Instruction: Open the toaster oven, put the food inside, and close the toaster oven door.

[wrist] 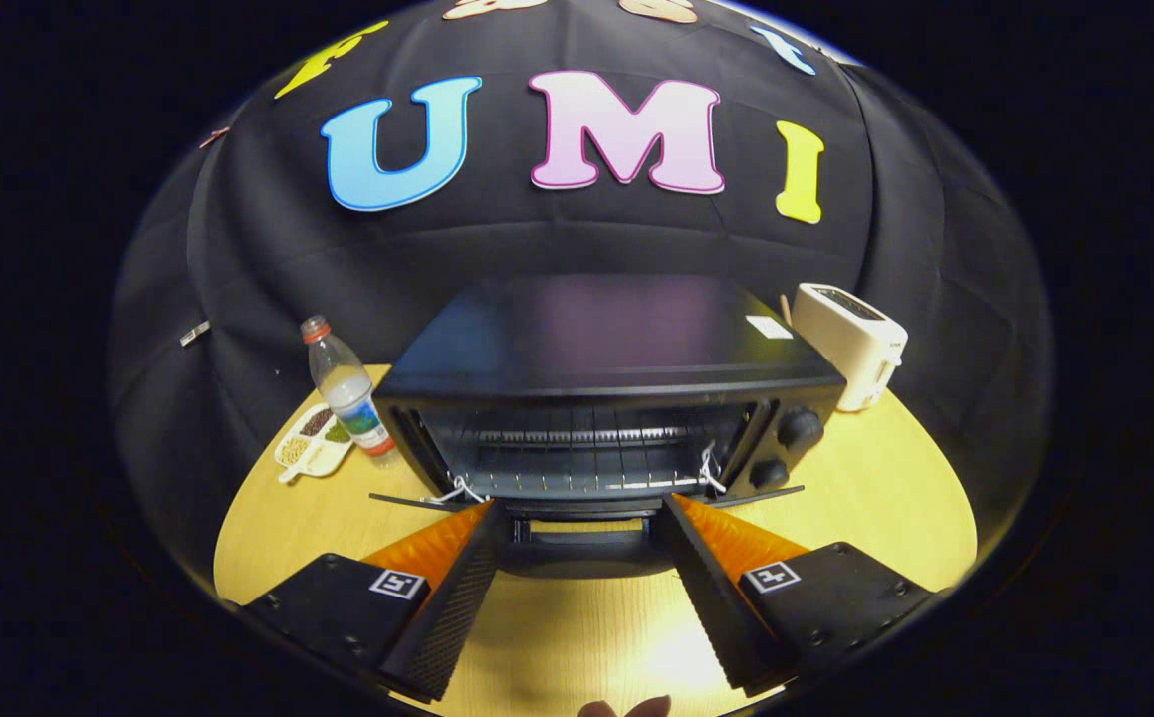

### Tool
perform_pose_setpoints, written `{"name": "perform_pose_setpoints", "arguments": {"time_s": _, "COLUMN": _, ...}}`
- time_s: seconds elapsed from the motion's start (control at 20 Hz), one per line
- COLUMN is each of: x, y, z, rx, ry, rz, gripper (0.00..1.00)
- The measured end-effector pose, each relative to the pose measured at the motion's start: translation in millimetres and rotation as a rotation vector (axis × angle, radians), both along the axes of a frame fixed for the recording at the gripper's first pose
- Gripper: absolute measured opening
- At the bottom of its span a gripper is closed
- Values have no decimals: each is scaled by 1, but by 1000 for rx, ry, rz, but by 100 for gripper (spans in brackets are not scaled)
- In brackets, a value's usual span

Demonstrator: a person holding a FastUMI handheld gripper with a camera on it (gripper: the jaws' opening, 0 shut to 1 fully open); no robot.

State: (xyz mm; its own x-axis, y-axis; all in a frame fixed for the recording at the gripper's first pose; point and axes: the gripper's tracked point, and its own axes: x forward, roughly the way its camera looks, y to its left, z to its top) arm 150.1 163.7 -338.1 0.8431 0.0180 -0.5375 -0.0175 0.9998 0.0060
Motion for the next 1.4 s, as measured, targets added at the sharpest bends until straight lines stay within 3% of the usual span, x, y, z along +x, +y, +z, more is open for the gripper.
{"name": "perform_pose_setpoints", "arguments": {"time_s": 0.6, "x": -83, "y": -10, "z": -83, "rx": 16, "ry": 227, "rz": 21, "gripper": 99}}
{"name": "perform_pose_setpoints", "arguments": {"time_s": 1.05, "x": -100, "y": -26, "z": -72, "rx": 67, "ry": 278, "rz": 20, "gripper": 99}}
{"name": "perform_pose_setpoints", "arguments": {"time_s": 1.4, "x": -139, "y": -91, "z": -27, "rx": 70, "ry": 401, "rz": 130, "gripper": 99}}
